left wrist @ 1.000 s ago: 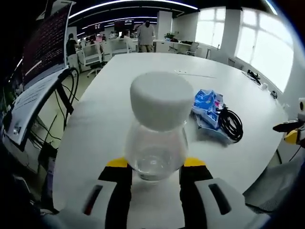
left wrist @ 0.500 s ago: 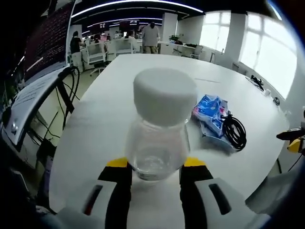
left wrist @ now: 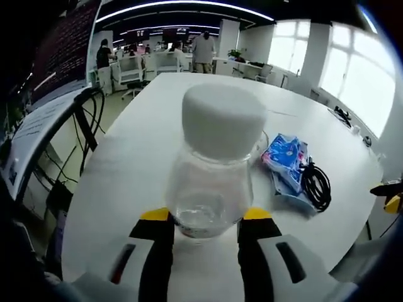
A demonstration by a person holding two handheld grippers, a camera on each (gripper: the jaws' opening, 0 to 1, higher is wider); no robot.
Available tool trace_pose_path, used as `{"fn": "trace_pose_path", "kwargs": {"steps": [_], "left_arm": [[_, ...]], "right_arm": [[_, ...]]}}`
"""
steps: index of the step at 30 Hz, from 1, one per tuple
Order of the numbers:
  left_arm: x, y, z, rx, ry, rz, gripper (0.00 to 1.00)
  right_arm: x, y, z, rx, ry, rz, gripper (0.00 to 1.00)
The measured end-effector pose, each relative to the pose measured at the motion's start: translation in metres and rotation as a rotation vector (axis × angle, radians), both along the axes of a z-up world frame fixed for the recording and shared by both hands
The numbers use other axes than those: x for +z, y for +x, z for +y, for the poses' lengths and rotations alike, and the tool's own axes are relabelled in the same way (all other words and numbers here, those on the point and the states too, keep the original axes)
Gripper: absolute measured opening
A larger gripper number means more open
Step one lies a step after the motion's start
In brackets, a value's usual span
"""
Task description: Arrange the tabletop items into an orderly group along one side of the table until the central work area is clear of visible clutter.
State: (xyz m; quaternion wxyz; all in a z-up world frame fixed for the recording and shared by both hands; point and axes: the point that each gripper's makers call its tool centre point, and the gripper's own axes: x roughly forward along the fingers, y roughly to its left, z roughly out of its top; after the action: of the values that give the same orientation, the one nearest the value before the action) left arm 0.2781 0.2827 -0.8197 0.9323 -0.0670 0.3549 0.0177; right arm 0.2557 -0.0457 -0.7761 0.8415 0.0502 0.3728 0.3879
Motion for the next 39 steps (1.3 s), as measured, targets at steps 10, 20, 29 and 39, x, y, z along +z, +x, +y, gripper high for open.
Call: {"fn": "trace_pose_path", "kwargs": {"steps": [10, 20, 29, 39], "left_arm": [[-0.010, 0.023, 0.011, -0.006, -0.020, 0.007, 0.38], [-0.009, 0.056, 0.026, -0.013, -0.041, 0.016, 0.39], [-0.011, 0.070, 0.034, -0.007, -0.059, 0.014, 0.39], [-0.014, 0.096, 0.037, -0.018, -0.065, 0.021, 0.39]], "right_arm": [[-0.001, -0.004, -0.003, -0.007, -0.007, 0.007, 0.65], [-0.001, -0.006, -0.011, -0.023, -0.019, 0.012, 0.65], [-0.003, -0.005, -0.014, -0.031, -0.029, 0.016, 0.65], [-0.005, -0.009, -0.007, -0.028, -0.029, 0.023, 0.64]]}}
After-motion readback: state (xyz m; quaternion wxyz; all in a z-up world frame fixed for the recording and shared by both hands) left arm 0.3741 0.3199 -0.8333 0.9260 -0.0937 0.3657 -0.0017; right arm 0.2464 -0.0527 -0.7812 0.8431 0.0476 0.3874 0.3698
